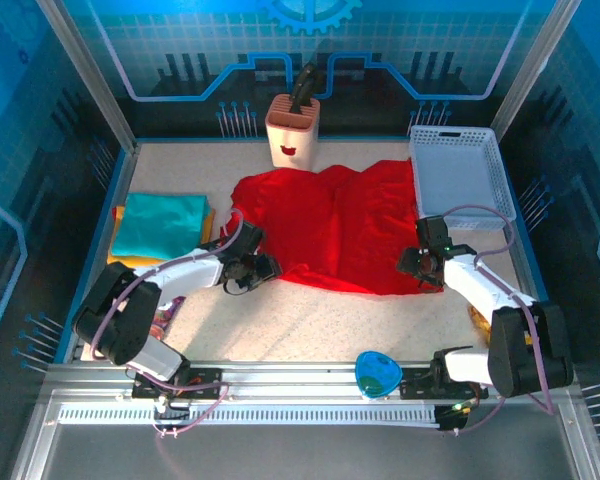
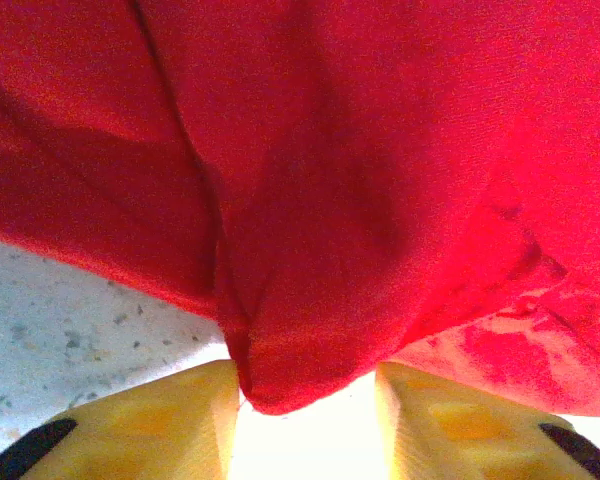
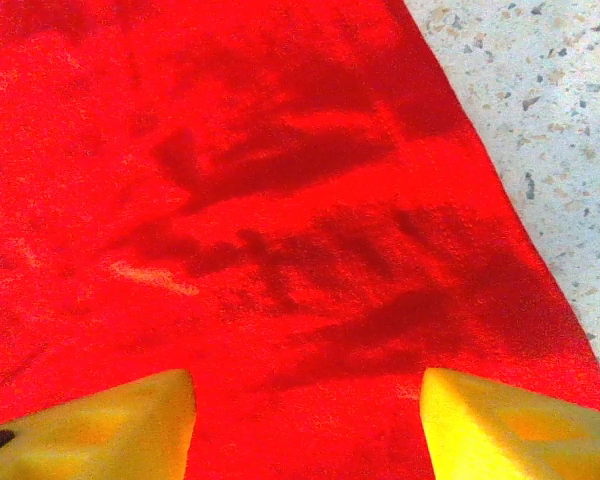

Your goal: Fold and stack the t-shirts

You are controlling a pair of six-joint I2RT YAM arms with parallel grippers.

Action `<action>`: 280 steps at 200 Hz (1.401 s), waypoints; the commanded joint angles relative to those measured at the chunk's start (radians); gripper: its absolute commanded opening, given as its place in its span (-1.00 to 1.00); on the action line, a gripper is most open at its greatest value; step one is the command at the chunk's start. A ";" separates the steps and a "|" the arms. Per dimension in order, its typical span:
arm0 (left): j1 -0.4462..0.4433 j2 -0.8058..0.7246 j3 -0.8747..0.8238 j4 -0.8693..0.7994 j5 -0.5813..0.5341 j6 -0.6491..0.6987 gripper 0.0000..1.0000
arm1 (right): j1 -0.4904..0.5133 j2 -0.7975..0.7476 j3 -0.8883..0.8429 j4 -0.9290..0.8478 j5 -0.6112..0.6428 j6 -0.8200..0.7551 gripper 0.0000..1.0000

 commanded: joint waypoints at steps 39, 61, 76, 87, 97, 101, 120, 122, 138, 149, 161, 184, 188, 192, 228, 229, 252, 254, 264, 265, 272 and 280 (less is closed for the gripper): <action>-0.007 -0.013 0.008 0.018 -0.028 -0.004 -0.79 | -0.017 -0.023 -0.009 -0.021 0.008 -0.004 0.24; -0.011 -0.065 -0.004 -0.012 -0.034 -0.013 -1.00 | -0.021 -0.026 -0.009 -0.025 0.013 -0.006 0.24; -0.024 -0.119 -0.024 -0.041 -0.043 -0.029 -1.00 | -0.027 -0.030 -0.011 -0.025 0.012 -0.003 0.24; -0.042 -0.169 -0.045 -0.064 -0.051 -0.048 -1.00 | -0.030 -0.035 -0.015 -0.024 0.012 -0.001 0.24; -0.065 -0.220 -0.067 -0.090 -0.058 -0.076 -1.00 | -0.031 -0.039 -0.015 -0.022 0.012 0.000 0.25; -0.077 -0.242 -0.078 -0.099 -0.062 -0.091 -1.00 | -0.033 -0.041 -0.016 -0.022 0.012 0.001 0.25; -0.154 -0.370 -0.142 -0.144 -0.106 -0.193 -1.00 | -0.037 -0.050 -0.018 -0.024 0.012 -0.002 0.25; -0.165 -0.386 -0.148 -0.149 -0.112 -0.206 -1.00 | -0.036 -0.051 -0.019 -0.023 0.012 -0.001 0.25; -0.259 -0.505 -0.208 -0.180 -0.188 -0.333 -1.00 | -0.042 -0.054 -0.023 -0.016 0.010 -0.001 0.25; -0.341 -0.581 -0.247 -0.182 -0.250 -0.429 -1.00 | -0.043 -0.054 -0.027 -0.007 0.003 -0.001 0.25; -0.440 -0.636 -0.257 -0.211 -0.342 -0.513 -1.00 | -0.045 -0.046 -0.026 -0.001 -0.004 -0.002 0.25; -0.585 -0.630 -0.246 -0.239 -0.450 -0.617 -1.00 | -0.046 -0.029 -0.024 0.007 -0.015 -0.003 0.25; -0.598 -0.615 -0.245 -0.237 -0.456 -0.626 -1.00 | -0.047 -0.027 -0.025 0.009 -0.017 -0.003 0.25; -0.609 -0.596 -0.245 -0.230 -0.457 -0.632 -0.94 | -0.046 -0.025 -0.024 0.010 -0.016 -0.003 0.25; -0.624 -0.428 -0.197 -0.175 -0.376 -0.597 -0.53 | -0.047 -0.027 -0.022 0.002 -0.013 -0.012 0.25; -0.624 -0.426 -0.195 -0.176 -0.376 -0.595 -0.52 | -0.048 -0.027 -0.021 0.001 -0.013 -0.014 0.25; -0.605 -0.430 -0.132 -0.287 -0.364 -0.515 0.15 | -0.054 -0.049 -0.022 -0.017 -0.002 -0.023 0.26; -0.597 -0.432 -0.127 -0.303 -0.359 -0.501 0.18 | -0.057 -0.050 -0.022 -0.018 -0.002 -0.023 0.26; -0.543 -0.449 -0.109 -0.370 -0.311 -0.418 0.36 | -0.062 -0.059 -0.025 -0.022 -0.004 -0.023 0.27; -0.532 -0.451 -0.109 -0.378 -0.305 -0.407 0.37 | -0.063 -0.059 -0.026 -0.022 -0.004 -0.023 0.27; -0.464 -0.471 -0.110 -0.421 -0.249 -0.341 0.38 | -0.065 -0.065 -0.030 -0.021 -0.009 -0.023 0.27; -0.374 -0.505 -0.118 -0.465 -0.194 -0.272 0.38 | -0.066 -0.068 -0.034 -0.016 -0.013 -0.023 0.28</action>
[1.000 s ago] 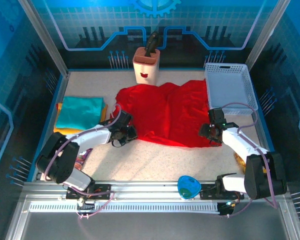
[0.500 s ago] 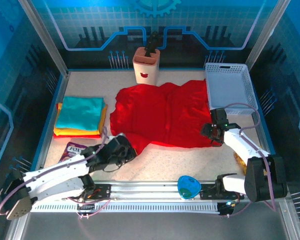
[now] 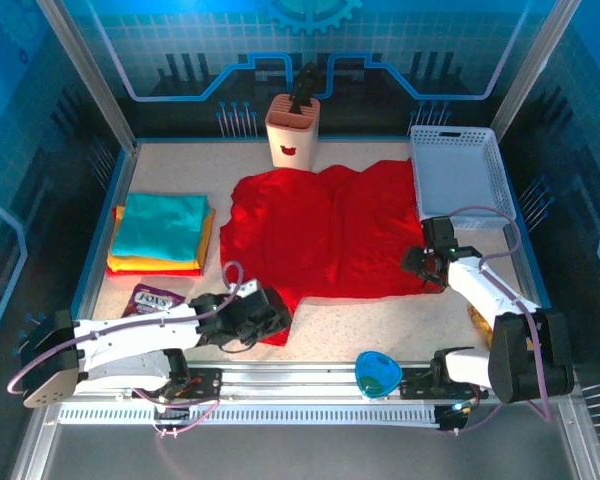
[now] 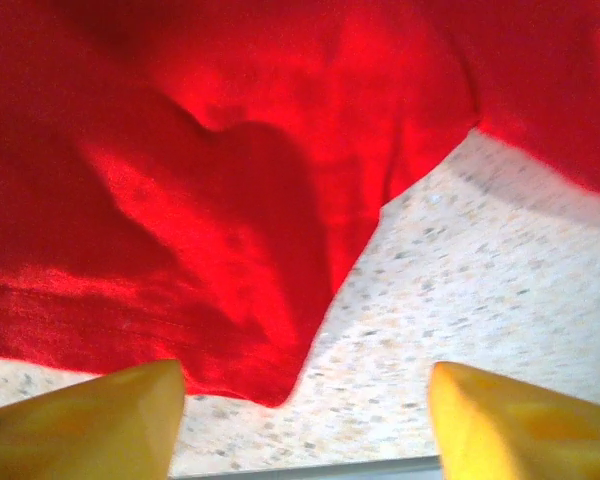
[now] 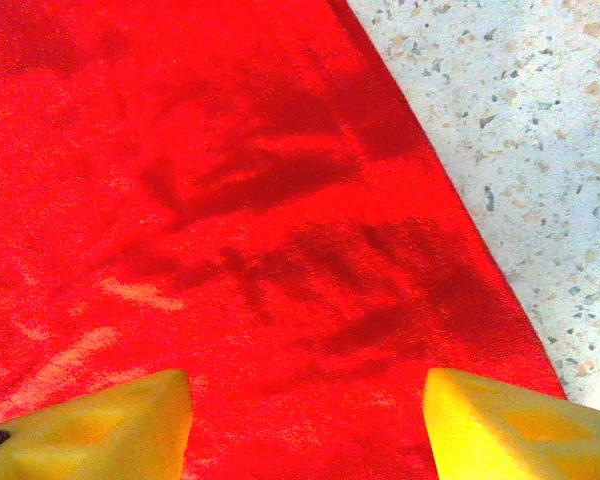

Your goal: Fold and stack the t-shirts

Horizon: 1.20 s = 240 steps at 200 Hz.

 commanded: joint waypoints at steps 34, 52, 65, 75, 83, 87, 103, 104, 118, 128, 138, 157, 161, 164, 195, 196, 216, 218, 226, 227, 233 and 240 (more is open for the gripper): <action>0.464 -0.268 0.006 -0.344 0.123 0.345 0.20 | -0.027 -0.020 -0.011 -0.024 -0.016 -0.012 0.36; 0.554 -0.272 -0.032 -0.348 0.133 0.371 0.20 | -0.028 -0.019 -0.015 -0.019 -0.028 -0.008 0.52; 0.594 -0.247 -0.071 -0.318 0.181 0.393 0.22 | -0.032 -0.019 -0.015 -0.015 -0.042 -0.011 0.69; 0.603 -0.231 -0.101 -0.289 0.205 0.395 0.24 | -0.039 -0.017 -0.014 -0.016 -0.051 -0.016 0.79; 0.603 -0.220 -0.124 -0.269 0.221 0.391 0.26 | -0.051 -0.015 -0.013 -0.021 -0.057 -0.018 0.87; 0.603 -0.215 -0.136 -0.259 0.229 0.389 0.26 | -0.058 -0.013 -0.013 -0.023 -0.064 -0.019 0.89; 0.604 -0.191 -0.177 -0.224 0.263 0.381 0.26 | -0.092 -0.012 -0.019 -0.022 -0.103 -0.018 0.94; 0.604 -0.189 -0.179 -0.222 0.265 0.381 0.26 | -0.093 -0.012 -0.020 -0.022 -0.105 -0.018 0.94; 0.603 -0.172 -0.206 -0.203 0.297 0.373 0.23 | -0.108 -0.016 -0.025 -0.023 -0.125 -0.015 0.96; 0.602 -0.167 -0.223 -0.187 0.315 0.367 0.18 | -0.111 -0.021 -0.027 -0.024 -0.130 -0.016 0.96; 0.602 -0.165 -0.239 -0.172 0.326 0.362 0.10 | -0.113 -0.026 -0.026 -0.026 -0.129 -0.015 0.96; 0.602 -0.164 -0.260 -0.148 0.323 0.351 -0.04 | -0.115 -0.033 -0.022 -0.036 -0.112 -0.007 0.94; 0.602 -0.164 -0.262 -0.144 0.320 0.349 -0.08 | -0.116 -0.033 -0.020 -0.049 -0.094 0.004 0.92; 0.602 -0.164 -0.264 -0.139 0.318 0.348 -0.09 | -0.116 -0.034 -0.017 -0.060 -0.082 0.015 0.90; 0.602 -0.160 -0.248 -0.129 0.317 0.342 -0.44 | -0.181 -0.063 -0.044 -0.080 -0.129 0.038 0.86; 0.603 -0.160 -0.247 -0.130 0.320 0.342 -0.46 | -0.185 -0.064 -0.046 -0.078 -0.133 0.037 0.86; 0.594 -0.173 -0.242 -0.157 0.352 0.335 -0.72 | -0.236 -0.069 -0.056 -0.098 -0.160 0.021 0.86; 0.591 -0.175 -0.241 -0.161 0.353 0.335 -0.73 | -0.239 -0.066 -0.054 -0.099 -0.164 0.018 0.87; 0.587 -0.187 -0.243 -0.175 0.350 0.334 -0.74 | -0.258 -0.057 -0.049 -0.111 -0.172 0.004 0.89; 0.586 -0.188 -0.243 -0.175 0.349 0.334 -0.74 | -0.260 -0.055 -0.047 -0.112 -0.173 0.002 0.90; 0.584 -0.195 -0.246 -0.179 0.342 0.334 -0.73 | -0.274 -0.047 -0.041 -0.122 -0.179 -0.006 0.91; 0.584 -0.201 -0.250 -0.176 0.334 0.334 -0.65 | -0.288 -0.040 -0.036 -0.130 -0.187 -0.014 0.92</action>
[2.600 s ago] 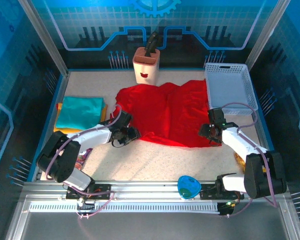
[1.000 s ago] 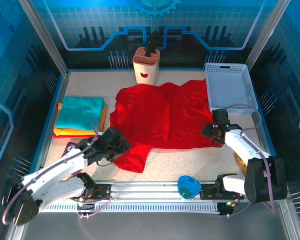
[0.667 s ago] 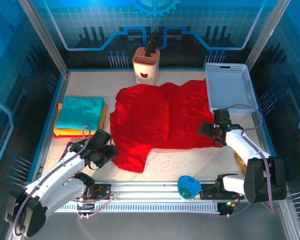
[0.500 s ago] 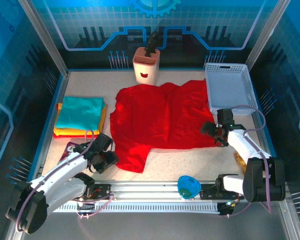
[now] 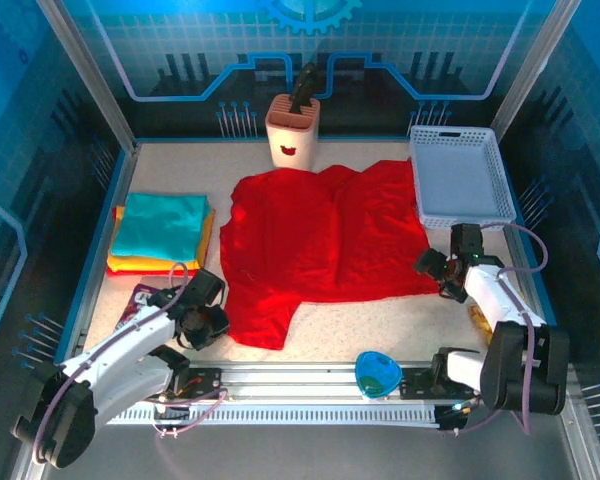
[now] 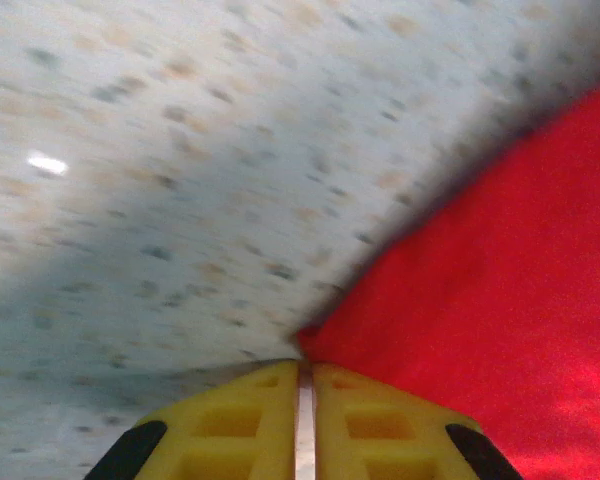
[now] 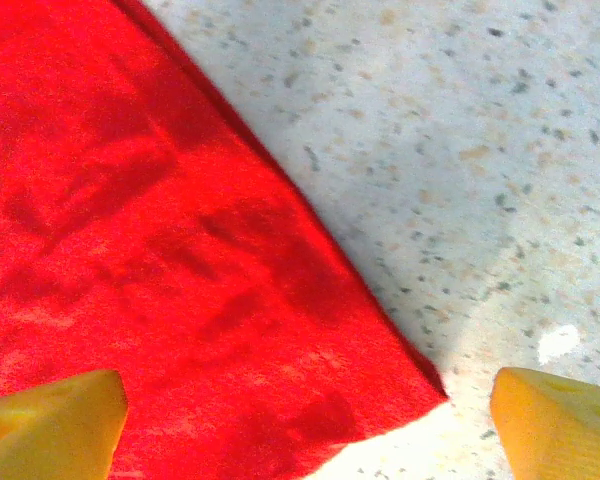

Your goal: Fold and stack the t-shirts

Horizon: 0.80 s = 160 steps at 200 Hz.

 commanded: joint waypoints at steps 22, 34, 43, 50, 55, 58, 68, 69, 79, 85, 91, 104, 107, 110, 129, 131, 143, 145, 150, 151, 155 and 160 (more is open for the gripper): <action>-0.011 -0.003 0.001 0.049 0.028 0.006 -0.50 | -0.081 0.016 0.000 -0.064 -0.058 -0.027 0.80; -0.011 0.026 0.014 0.059 0.029 0.016 -0.39 | -0.100 0.015 -0.011 -0.060 -0.065 -0.023 0.70; -0.010 0.047 0.017 0.074 0.037 0.021 -0.33 | -0.111 0.014 -0.022 -0.051 -0.070 -0.017 0.62; -0.011 0.060 0.015 0.087 0.043 0.023 -0.31 | -0.118 0.016 -0.031 -0.042 -0.072 -0.012 0.54; -0.011 0.066 0.014 0.095 0.047 0.025 -0.30 | -0.123 0.018 -0.037 -0.028 -0.074 -0.010 0.48; -0.011 0.070 0.012 0.100 0.051 0.025 -0.29 | -0.124 0.020 -0.042 -0.020 -0.075 -0.009 0.44; -0.010 0.071 0.009 0.101 0.053 0.029 -0.27 | -0.128 0.030 -0.049 -0.003 -0.080 -0.002 0.33; -0.011 0.071 0.010 0.101 0.053 0.029 -0.27 | -0.129 0.033 -0.049 -0.001 -0.081 -0.001 0.32; -0.010 0.068 0.006 0.096 0.048 0.032 -0.26 | -0.131 0.049 -0.051 0.019 -0.093 0.007 0.23; -0.011 0.062 0.003 0.094 0.043 0.032 -0.24 | -0.130 0.065 -0.051 0.038 -0.105 0.012 0.20; -0.011 0.057 -0.002 0.099 0.038 0.031 -0.22 | -0.128 0.081 -0.050 0.056 -0.118 0.016 0.17; -0.011 0.052 -0.010 0.117 0.031 0.028 -0.21 | -0.123 0.119 -0.041 0.086 -0.125 0.029 0.11; -0.010 0.052 -0.011 0.122 0.029 0.027 -0.21 | -0.122 0.128 -0.037 0.092 -0.125 0.032 0.08; -0.010 0.054 -0.010 0.127 0.030 0.025 -0.21 | -0.122 0.138 -0.033 0.095 -0.124 0.033 0.06; -0.009 0.073 -0.004 0.148 0.034 0.021 -0.23 | -0.114 0.180 -0.009 0.093 -0.122 0.039 -0.06; -0.008 0.076 -0.005 0.151 0.035 0.021 -0.24 | -0.113 0.181 -0.008 0.093 -0.120 0.039 -0.08; -0.008 0.086 -0.005 0.169 0.041 0.018 -0.36 | -0.107 0.178 -0.012 0.100 -0.119 0.035 -0.17; -0.009 0.088 -0.004 0.171 0.042 0.019 -0.39 | -0.107 0.175 -0.013 0.102 -0.121 0.033 -0.18; -0.009 0.091 -0.004 0.176 0.042 0.020 -0.44 | -0.105 0.173 -0.015 0.105 -0.121 0.031 -0.22; -0.009 0.092 -0.004 0.176 0.042 0.021 -0.45 | -0.105 0.172 -0.015 0.106 -0.120 0.031 -0.23; -0.009 0.093 0.000 0.179 0.043 0.024 -0.50 | -0.103 0.167 -0.016 0.104 -0.117 0.031 -0.28; -0.008 0.093 0.004 0.178 0.046 0.026 -0.53 | -0.103 0.162 -0.019 0.103 -0.117 0.031 -0.34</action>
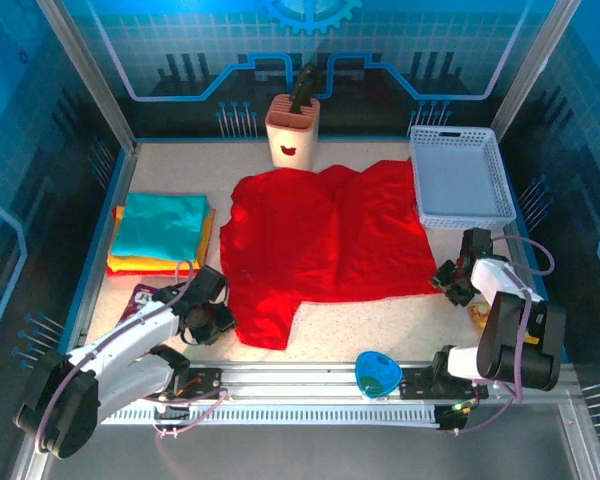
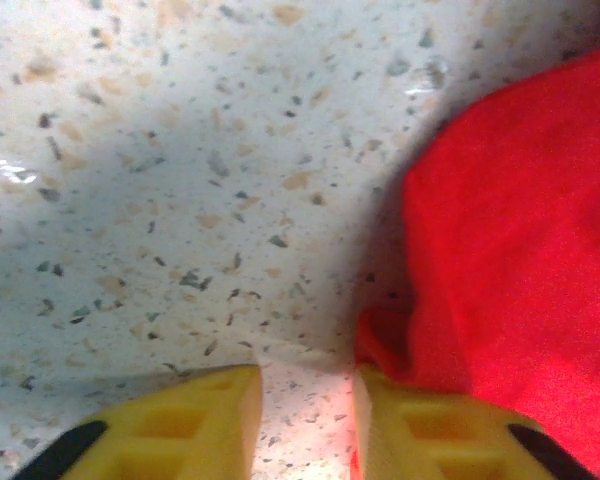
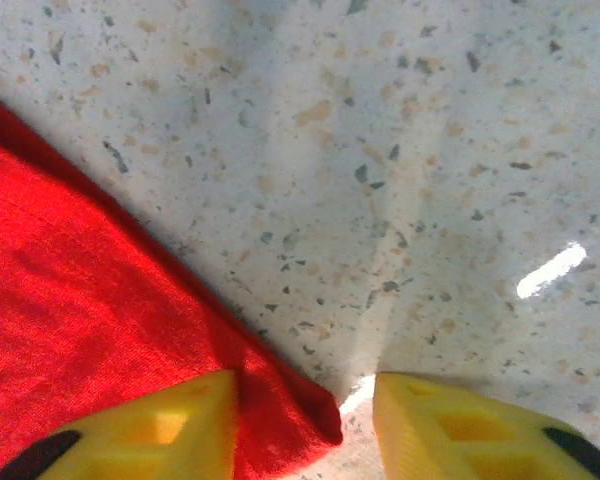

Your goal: Fold and stack the t-shirts

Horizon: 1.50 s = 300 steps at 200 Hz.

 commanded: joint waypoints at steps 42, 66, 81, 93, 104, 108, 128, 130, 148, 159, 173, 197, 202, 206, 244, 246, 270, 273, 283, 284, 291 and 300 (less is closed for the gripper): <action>-0.001 -0.049 0.066 -0.009 -0.002 0.051 0.06 | 0.015 0.012 -0.019 0.098 -0.083 0.004 -0.81; 0.005 -0.094 0.071 -0.072 -0.033 0.061 0.28 | 0.016 0.011 -0.025 0.103 -0.089 0.007 -0.89; 0.012 -0.090 0.051 -0.059 -0.028 0.063 0.30 | 0.015 0.013 -0.029 0.110 -0.095 0.012 -1.00; 0.015 -0.076 0.038 -0.039 -0.017 0.060 0.31 | 0.016 0.017 -0.029 0.112 -0.101 0.013 -1.00; 0.014 -0.065 0.030 -0.020 -0.015 0.057 0.32 | 0.016 0.018 -0.024 0.109 -0.101 0.012 -1.00; 0.015 -0.062 0.027 -0.011 -0.015 0.058 0.32 | 0.016 0.016 -0.023 0.109 -0.100 0.011 -1.00; 0.017 -0.037 0.015 0.028 -0.016 0.057 0.27 | 0.016 0.007 -0.021 0.106 -0.099 0.010 -1.00; 0.016 -0.033 0.015 0.031 -0.015 0.057 0.25 | 0.016 0.006 -0.020 0.105 -0.099 0.010 -1.00; 0.016 -0.003 0.013 0.057 0.001 0.056 0.15 | 0.015 -0.003 -0.015 0.096 -0.095 0.009 -1.00; 0.017 0.010 0.011 0.061 0.006 0.059 0.06 | 0.015 -0.008 -0.013 0.089 -0.090 0.006 -1.00; 0.016 0.013 0.006 0.063 -0.001 0.063 -0.11 | 0.015 -0.014 -0.010 0.084 -0.085 -0.003 -0.77; 0.016 0.013 0.009 0.064 -0.010 0.063 -0.46 | 0.016 -0.032 -0.007 0.072 -0.086 -0.019 -0.12; 0.016 0.013 0.014 0.061 -0.010 0.062 -0.53 | 0.015 -0.037 -0.007 0.067 -0.082 -0.022 0.01; 0.017 0.011 0.019 0.058 -0.010 0.064 -0.59 | 0.015 -0.042 -0.008 0.066 -0.079 -0.025 0.10; 0.016 0.003 0.051 0.036 -0.014 0.074 -1.00 | 0.015 -0.034 -0.010 0.076 -0.080 -0.036 0.21; 0.017 0.004 0.052 0.034 -0.014 0.075 -1.00 | 0.016 -0.031 -0.009 0.076 -0.081 -0.036 0.19; 0.017 0.001 0.054 0.030 -0.013 0.077 -1.00 | 0.023 -0.059 -0.016 0.074 -0.072 -0.027 0.13; 0.017 0.000 0.053 0.030 -0.013 0.077 -1.00 | 0.023 -0.063 -0.019 0.074 -0.069 -0.024 0.13; 0.016 -0.001 0.052 0.031 -0.015 0.078 -1.00 | 0.023 -0.082 -0.024 0.075 -0.064 -0.020 0.13; 0.017 -0.001 0.052 0.032 -0.016 0.077 -1.00 | 0.023 -0.085 -0.025 0.076 -0.064 -0.020 0.14; 0.016 -0.001 0.052 0.033 -0.017 0.076 -1.00 | 0.024 -0.095 -0.030 0.082 -0.067 -0.016 0.15; 0.017 0.001 0.052 0.037 -0.017 0.075 -1.00 | 0.026 -0.100 -0.036 0.093 -0.071 -0.010 0.15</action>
